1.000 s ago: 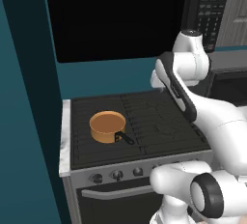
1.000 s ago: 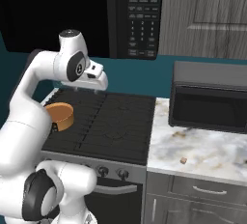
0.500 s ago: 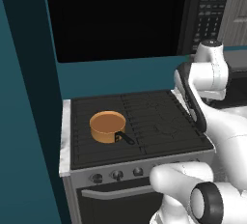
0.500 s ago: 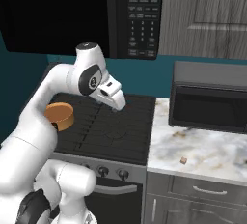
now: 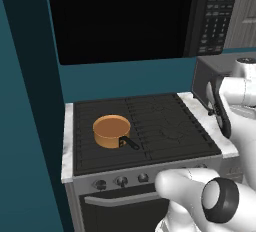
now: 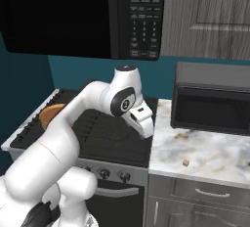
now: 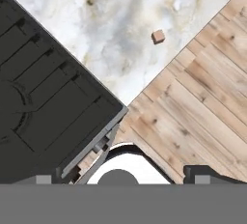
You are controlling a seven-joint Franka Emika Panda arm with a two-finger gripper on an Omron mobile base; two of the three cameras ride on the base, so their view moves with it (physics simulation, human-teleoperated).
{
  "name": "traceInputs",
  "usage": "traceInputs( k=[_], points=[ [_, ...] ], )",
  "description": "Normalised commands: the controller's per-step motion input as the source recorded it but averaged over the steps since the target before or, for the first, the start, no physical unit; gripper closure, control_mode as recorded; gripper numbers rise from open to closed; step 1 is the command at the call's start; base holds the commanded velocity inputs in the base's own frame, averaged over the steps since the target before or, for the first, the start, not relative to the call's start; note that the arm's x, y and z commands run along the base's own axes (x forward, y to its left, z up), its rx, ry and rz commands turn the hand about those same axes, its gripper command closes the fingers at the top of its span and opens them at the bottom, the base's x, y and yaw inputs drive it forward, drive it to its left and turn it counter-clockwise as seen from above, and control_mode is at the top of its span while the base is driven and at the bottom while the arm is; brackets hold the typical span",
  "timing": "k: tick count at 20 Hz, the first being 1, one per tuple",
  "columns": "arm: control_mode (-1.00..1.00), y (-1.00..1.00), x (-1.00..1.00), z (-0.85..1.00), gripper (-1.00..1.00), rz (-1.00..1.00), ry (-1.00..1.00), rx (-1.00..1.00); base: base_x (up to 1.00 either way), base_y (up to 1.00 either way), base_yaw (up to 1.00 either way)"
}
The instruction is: Pick up the sugar cube(s) and place them in the saucepan with hot chocolate.
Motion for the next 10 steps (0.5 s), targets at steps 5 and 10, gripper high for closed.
traceInputs(
  k=[5,10],
  points=[
    [-1.0,-0.63,0.0,-0.31,-1.0,-0.09,0.12,0.0,0.0,0.0,0.0],
    [-1.0,-0.17,0.27,-0.11,-1.0,-0.1,0.25,0.01,0.0,0.0,0.0]
  ],
)
